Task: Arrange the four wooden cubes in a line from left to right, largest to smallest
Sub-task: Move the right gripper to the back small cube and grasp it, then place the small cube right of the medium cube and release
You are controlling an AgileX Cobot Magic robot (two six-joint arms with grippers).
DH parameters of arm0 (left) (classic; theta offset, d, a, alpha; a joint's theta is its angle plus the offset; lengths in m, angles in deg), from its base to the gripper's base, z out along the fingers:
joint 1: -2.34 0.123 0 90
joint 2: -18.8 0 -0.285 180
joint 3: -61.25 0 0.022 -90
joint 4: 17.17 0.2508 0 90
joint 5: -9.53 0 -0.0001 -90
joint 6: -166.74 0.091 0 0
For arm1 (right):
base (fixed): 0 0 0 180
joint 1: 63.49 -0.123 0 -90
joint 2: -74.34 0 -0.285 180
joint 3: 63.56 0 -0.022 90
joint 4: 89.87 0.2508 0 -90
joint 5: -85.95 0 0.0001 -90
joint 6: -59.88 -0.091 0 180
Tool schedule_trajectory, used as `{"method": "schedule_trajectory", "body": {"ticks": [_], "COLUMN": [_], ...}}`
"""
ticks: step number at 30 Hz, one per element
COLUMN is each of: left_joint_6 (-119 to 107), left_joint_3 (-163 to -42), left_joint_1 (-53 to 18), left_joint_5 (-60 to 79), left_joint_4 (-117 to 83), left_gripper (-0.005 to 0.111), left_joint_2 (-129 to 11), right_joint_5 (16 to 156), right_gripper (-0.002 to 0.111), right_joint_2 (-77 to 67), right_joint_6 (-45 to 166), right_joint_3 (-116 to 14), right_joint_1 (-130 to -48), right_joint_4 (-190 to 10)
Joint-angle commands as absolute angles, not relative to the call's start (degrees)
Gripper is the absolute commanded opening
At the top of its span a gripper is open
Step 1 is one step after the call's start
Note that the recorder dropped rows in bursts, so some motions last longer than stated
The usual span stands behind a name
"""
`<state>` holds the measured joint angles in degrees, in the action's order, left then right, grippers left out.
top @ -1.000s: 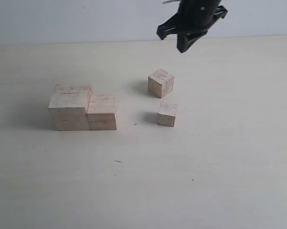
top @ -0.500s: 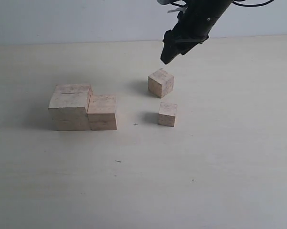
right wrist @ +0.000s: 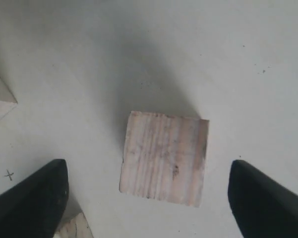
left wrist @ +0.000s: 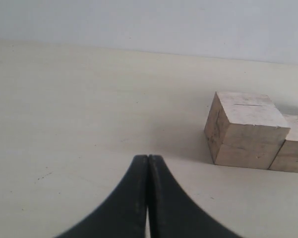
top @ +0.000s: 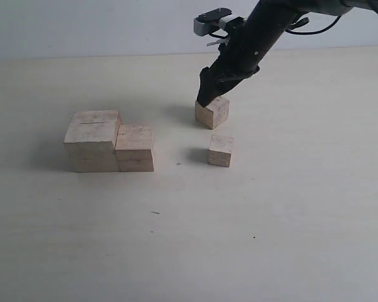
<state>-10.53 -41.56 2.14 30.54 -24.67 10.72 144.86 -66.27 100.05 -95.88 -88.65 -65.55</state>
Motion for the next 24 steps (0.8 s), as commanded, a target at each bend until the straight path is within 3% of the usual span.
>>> {"method": "schedule_trajectory", "body": {"ticks": [1, 13, 16, 21, 24], "left_joint_6": [-10.6, -10.6, -10.6, -10.5, -10.5], "left_joint_3": [-41.54, -41.54, -41.54, -41.54, -41.54], "left_joint_1": [1.72, 1.72, 1.72, 1.72, 1.72], "left_joint_5": [30.09, 30.09, 30.09, 30.09, 30.09], "left_joint_4": [-24.86, -24.86, -24.86, -24.86, -24.86], "left_gripper": [0.0, 0.0, 0.0, 0.0, 0.0], "left_joint_2": [11.02, 11.02, 11.02, 11.02, 11.02], "right_joint_5": [142.89, 138.4, 138.43, 142.69, 145.84], "right_gripper": [0.083, 0.078, 0.056, 0.0, 0.0], "right_joint_2": [-67.91, -70.68, -70.68, -69.78, -68.17], "right_joint_6": [102.01, 102.26, 101.88, 100.93, 103.62], "right_joint_3": [-95.87, -95.87, -95.87, -95.87, -95.87], "right_joint_1": [-88.84, -88.84, -88.84, -88.84, -88.84], "right_joint_4": [-65.59, -66.7, -66.7, -66.48, -65.12]}}
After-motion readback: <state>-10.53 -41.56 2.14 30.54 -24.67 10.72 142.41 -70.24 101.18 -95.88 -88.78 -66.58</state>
